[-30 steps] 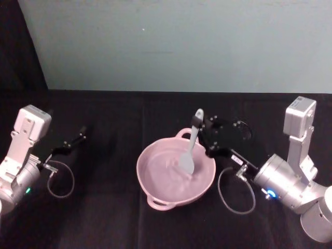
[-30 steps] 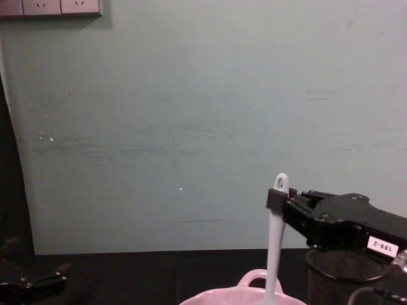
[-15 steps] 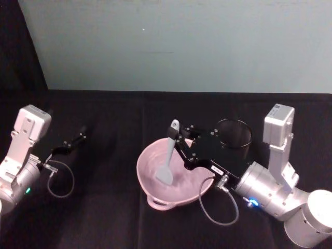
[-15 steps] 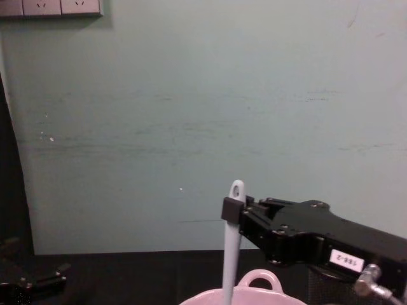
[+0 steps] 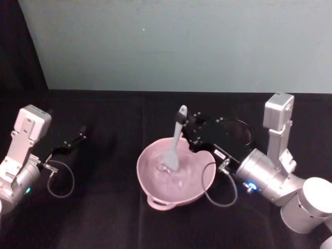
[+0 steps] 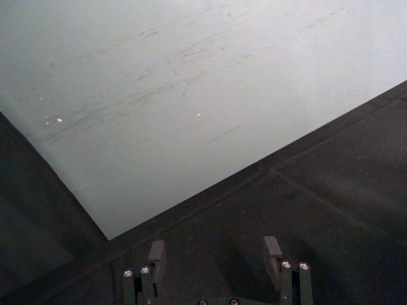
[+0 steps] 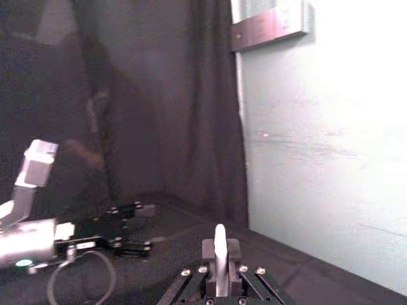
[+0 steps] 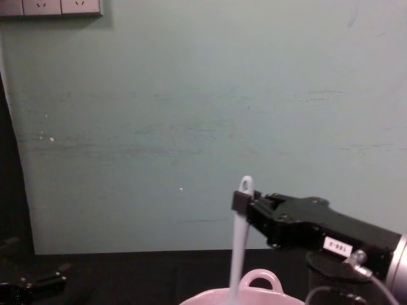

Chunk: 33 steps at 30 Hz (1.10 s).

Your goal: Use the one hand to pick up the spoon and stir the clear water in the bowl.

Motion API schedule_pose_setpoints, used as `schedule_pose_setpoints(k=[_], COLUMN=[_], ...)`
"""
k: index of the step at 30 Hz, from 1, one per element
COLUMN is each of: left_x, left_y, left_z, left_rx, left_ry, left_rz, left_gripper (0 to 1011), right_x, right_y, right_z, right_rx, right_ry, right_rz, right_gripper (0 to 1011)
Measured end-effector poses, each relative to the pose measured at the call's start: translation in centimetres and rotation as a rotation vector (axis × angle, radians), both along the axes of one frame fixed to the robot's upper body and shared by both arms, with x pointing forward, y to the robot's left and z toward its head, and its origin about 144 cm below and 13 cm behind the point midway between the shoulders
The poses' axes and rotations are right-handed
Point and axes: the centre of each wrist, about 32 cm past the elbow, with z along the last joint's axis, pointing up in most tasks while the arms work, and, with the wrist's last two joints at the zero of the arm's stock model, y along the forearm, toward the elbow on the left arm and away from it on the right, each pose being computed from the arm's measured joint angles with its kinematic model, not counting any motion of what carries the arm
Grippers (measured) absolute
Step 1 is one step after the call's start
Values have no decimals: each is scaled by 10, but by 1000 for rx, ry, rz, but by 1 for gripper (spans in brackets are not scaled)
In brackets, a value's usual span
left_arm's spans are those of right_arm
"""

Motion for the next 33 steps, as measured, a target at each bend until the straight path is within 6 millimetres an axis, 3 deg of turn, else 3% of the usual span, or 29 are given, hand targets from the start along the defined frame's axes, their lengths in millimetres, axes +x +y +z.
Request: schedule_pose_setpoints(k=[7, 19, 33], left_x=[0, 0, 0], left_y=[0, 0, 0], left_z=[0, 0, 0], left_rx=[0, 0, 0], left_ry=[0, 0, 0], left_rz=[0, 0, 0], left_gripper=[1005, 1005, 1005], right_x=[4, -10, -27], right_y=[-14, -27, -9], right_z=[4, 9, 12], right_rx=[-11, -45, -76], right_ry=[-15, -28, -17], right_rz=[-46, -48, 69], right_gripper=[110, 109, 110])
